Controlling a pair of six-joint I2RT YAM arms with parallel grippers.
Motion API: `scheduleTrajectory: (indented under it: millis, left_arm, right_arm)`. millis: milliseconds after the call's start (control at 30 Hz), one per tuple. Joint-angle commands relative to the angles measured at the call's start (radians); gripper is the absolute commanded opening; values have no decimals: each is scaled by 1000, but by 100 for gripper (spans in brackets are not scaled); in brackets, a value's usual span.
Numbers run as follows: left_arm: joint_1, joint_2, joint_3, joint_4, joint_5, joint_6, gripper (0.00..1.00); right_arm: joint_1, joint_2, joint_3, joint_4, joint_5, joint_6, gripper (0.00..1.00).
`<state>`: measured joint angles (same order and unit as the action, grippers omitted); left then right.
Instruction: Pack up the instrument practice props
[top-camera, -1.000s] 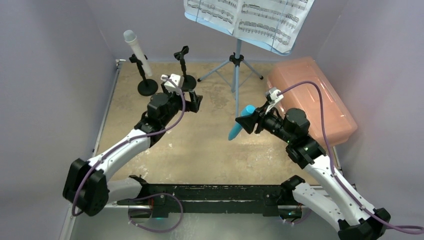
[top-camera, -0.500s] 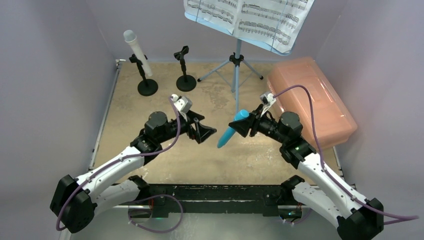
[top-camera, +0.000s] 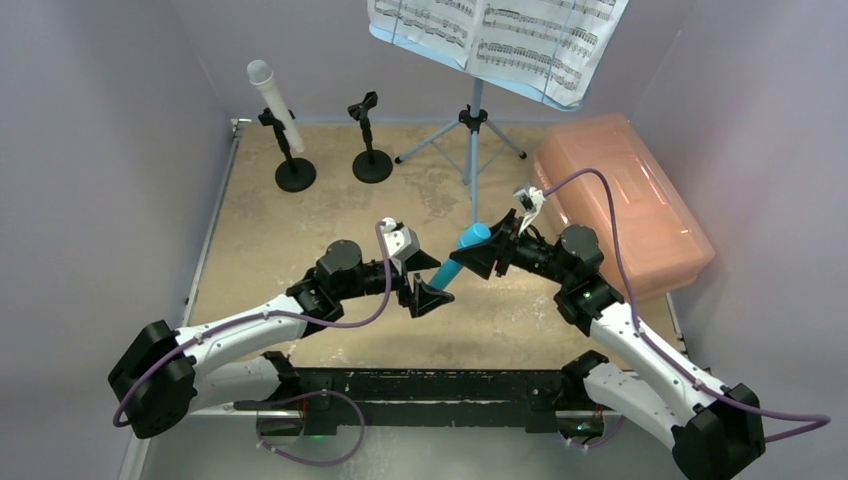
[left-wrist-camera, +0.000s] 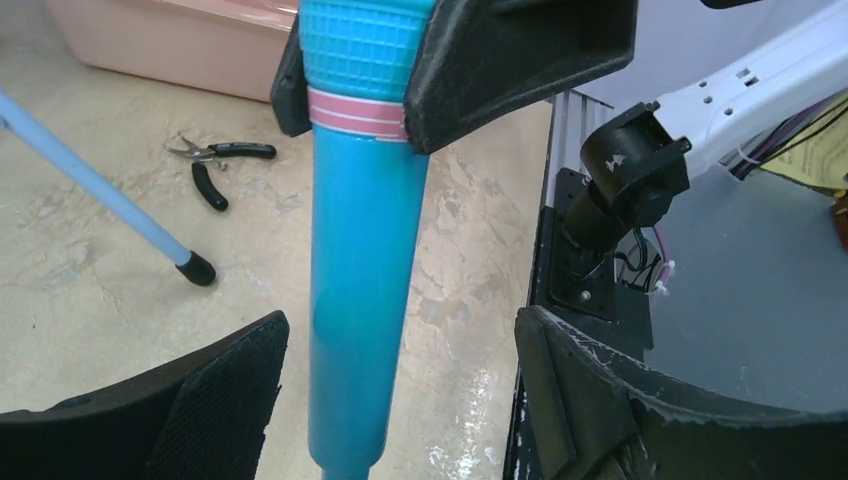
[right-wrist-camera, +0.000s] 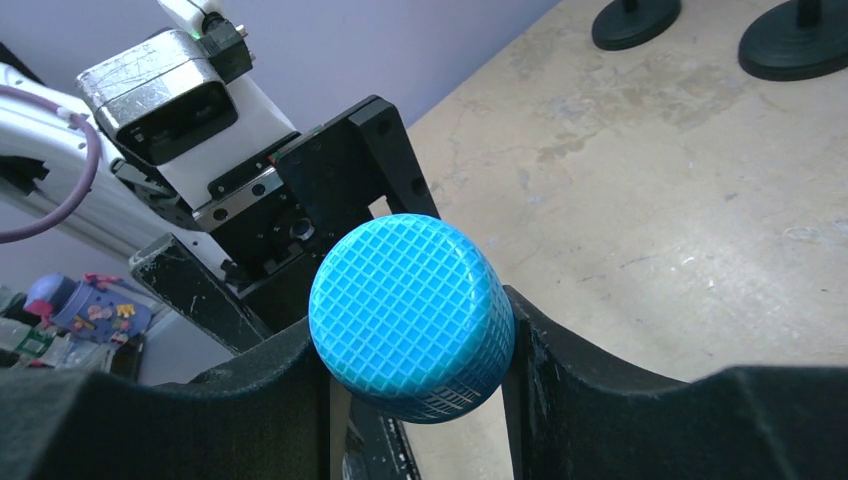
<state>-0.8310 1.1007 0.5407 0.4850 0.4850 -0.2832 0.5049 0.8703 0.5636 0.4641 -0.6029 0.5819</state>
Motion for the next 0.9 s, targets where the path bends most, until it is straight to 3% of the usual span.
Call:
scheduleTrajectory:
  millis: [0,267,333,567,700,867]
  left_arm:
    - [-30,-3,-10,31,-42,115,81]
    - [-53,8,-34,39,-94,181,67]
    - [-55,9,-39,45,-97,186,59]
    - [-55,-36,-47,23,-150,167,4]
    - [-55,-82,-51,-64,-320,123,0]
    - [-55,-117,-44,-185,-506,74,0]
  right_arm:
    - [0,-5,-6,113,-76,40,25]
    - [0,12,-18,182,-122,72,26]
    - [0,20,-22,204,-133,82,26]
    - [0,52,-34,220,-118,62,27]
    - [0,52,-37,205,-74,24,40]
    - [0,35,-35,175,22,-45,71]
